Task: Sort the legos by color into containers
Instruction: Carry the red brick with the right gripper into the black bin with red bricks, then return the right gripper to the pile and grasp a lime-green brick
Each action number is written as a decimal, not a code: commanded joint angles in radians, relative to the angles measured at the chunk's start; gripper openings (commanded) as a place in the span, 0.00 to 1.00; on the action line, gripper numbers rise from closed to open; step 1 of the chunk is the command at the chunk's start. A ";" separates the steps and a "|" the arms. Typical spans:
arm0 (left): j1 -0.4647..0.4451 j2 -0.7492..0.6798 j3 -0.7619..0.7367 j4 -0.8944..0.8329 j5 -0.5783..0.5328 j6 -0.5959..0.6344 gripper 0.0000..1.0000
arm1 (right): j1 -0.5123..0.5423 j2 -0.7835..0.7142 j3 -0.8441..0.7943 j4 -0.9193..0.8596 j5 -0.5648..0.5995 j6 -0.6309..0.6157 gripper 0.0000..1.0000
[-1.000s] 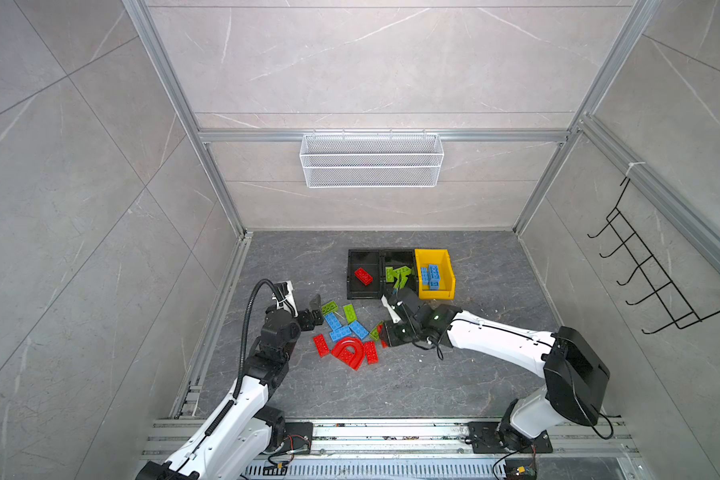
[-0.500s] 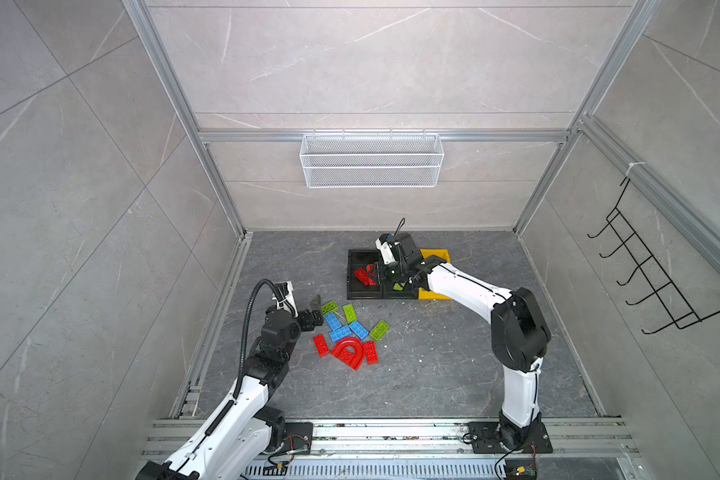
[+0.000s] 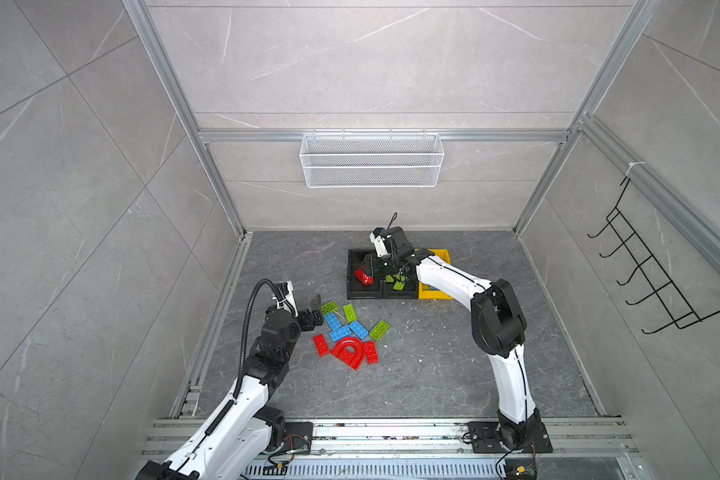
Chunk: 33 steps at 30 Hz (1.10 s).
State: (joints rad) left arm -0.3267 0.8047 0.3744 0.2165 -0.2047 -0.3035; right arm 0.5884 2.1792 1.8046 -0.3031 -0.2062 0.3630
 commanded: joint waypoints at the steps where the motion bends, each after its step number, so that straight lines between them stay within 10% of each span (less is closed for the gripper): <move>1: 0.004 -0.001 0.015 0.030 0.003 0.000 1.00 | 0.000 -0.050 -0.003 -0.044 0.010 -0.020 0.60; 15: 0.004 -0.007 0.013 0.029 0.002 0.002 1.00 | 0.104 -0.556 -0.708 0.084 0.088 0.160 0.65; 33: 0.004 -0.004 0.014 0.026 0.004 0.004 1.00 | 0.171 -0.437 -0.893 0.366 -0.005 0.288 0.69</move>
State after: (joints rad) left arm -0.3267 0.8059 0.3744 0.2165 -0.2043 -0.3035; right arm 0.7589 1.7077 0.8902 0.0235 -0.2020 0.6319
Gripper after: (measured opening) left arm 0.999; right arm 0.689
